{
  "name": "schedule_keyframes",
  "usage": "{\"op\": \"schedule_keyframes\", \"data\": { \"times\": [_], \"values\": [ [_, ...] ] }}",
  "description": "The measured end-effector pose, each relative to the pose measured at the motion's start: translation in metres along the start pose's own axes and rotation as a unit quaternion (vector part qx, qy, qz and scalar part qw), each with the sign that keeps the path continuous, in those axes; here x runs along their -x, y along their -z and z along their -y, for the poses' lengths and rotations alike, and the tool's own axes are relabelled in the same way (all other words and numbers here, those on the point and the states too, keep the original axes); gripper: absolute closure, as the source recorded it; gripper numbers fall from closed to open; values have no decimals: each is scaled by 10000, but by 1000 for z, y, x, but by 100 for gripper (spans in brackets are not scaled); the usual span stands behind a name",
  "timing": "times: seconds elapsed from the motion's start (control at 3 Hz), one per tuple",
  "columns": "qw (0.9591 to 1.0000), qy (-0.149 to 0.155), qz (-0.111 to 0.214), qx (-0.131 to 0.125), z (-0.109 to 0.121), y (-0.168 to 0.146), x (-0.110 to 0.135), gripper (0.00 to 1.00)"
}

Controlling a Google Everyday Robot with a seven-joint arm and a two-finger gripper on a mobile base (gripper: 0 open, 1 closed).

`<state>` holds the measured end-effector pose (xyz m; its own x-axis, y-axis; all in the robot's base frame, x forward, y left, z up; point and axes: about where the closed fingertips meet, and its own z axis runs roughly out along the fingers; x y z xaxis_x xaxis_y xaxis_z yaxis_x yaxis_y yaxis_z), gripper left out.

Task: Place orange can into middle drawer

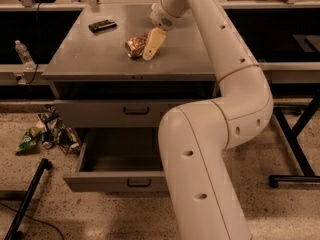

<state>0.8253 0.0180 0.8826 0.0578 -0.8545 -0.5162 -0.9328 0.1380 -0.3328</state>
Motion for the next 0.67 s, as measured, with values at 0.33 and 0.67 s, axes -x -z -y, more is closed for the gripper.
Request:
{"op": "schedule_keyframes", "data": {
  "times": [0.33, 0.67],
  "values": [
    [10000, -55, -4, 77, -3, -14, 6, 0],
    [9999, -29, -10, 141, -6, -24, 11, 0]
  ]
}}
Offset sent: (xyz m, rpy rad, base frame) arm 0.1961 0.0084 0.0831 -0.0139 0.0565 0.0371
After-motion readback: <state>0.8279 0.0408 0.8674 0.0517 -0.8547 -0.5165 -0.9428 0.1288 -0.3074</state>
